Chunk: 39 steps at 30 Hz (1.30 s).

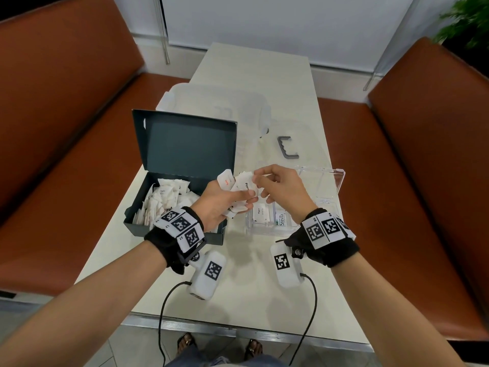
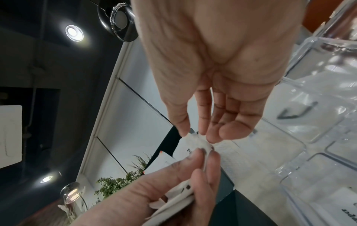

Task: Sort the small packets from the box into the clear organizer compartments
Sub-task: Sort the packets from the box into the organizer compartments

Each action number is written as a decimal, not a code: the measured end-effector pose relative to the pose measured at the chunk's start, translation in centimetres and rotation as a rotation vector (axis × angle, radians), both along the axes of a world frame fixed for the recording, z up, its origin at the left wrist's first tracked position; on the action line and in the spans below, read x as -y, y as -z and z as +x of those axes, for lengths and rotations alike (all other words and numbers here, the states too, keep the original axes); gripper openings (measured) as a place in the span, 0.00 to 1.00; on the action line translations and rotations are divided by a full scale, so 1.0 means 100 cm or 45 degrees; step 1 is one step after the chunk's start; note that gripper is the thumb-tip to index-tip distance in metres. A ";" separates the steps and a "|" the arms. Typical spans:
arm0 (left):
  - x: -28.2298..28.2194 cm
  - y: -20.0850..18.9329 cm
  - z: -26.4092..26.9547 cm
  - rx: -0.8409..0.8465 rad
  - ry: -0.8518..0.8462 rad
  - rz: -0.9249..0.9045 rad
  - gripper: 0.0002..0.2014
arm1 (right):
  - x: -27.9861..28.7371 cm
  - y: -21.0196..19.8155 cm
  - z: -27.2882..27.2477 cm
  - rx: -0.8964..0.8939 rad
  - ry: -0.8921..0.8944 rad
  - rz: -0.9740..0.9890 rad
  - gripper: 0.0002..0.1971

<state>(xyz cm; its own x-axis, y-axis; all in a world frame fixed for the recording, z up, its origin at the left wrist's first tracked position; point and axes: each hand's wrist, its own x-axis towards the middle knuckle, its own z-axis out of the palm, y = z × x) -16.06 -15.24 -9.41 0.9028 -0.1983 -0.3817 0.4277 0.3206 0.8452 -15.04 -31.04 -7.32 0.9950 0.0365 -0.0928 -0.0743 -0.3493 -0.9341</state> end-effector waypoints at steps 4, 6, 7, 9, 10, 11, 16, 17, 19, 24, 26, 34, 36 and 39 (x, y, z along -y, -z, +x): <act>0.001 -0.004 -0.002 -0.007 0.008 -0.007 0.12 | -0.001 -0.001 0.002 0.015 -0.033 -0.074 0.08; 0.001 -0.004 -0.001 -0.065 -0.024 -0.045 0.08 | 0.002 -0.002 0.003 0.030 0.029 -0.067 0.07; 0.000 -0.004 0.000 -0.098 -0.039 -0.060 0.07 | 0.005 -0.003 0.003 0.034 0.062 -0.044 0.08; -0.002 -0.004 0.000 -0.142 -0.054 -0.077 0.08 | 0.010 -0.004 0.004 0.029 0.105 0.012 0.09; -0.003 -0.004 0.000 -0.145 -0.048 -0.075 0.08 | 0.012 -0.005 0.004 0.019 0.120 0.043 0.09; -0.004 -0.003 0.000 -0.135 -0.034 -0.073 0.08 | 0.013 -0.005 0.004 0.005 0.138 0.079 0.09; -0.007 -0.002 -0.001 -0.093 -0.014 -0.092 0.08 | 0.013 -0.005 -0.003 -0.058 0.154 0.286 0.08; -0.007 -0.003 -0.001 -0.091 -0.015 -0.083 0.08 | 0.012 -0.005 -0.004 -0.056 0.145 0.291 0.08; -0.006 -0.004 -0.001 -0.098 -0.025 -0.073 0.07 | 0.010 -0.004 -0.005 -0.051 0.135 0.248 0.08; -0.001 -0.007 -0.003 -0.100 -0.018 -0.045 0.07 | 0.008 -0.003 -0.003 0.025 0.056 0.016 0.06; 0.000 -0.007 -0.005 -0.070 0.000 -0.033 0.06 | 0.009 -0.003 -0.001 0.057 0.088 -0.042 0.02; -0.003 -0.004 -0.006 -0.038 -0.081 -0.044 0.07 | 0.015 -0.002 -0.002 -0.044 0.300 0.394 0.08; -0.003 -0.004 -0.006 -0.043 -0.093 -0.045 0.08 | 0.010 0.000 -0.005 -0.049 0.216 0.390 0.10; -0.001 -0.004 -0.005 -0.045 -0.091 -0.039 0.05 | 0.000 0.004 -0.006 -0.030 0.241 0.233 0.09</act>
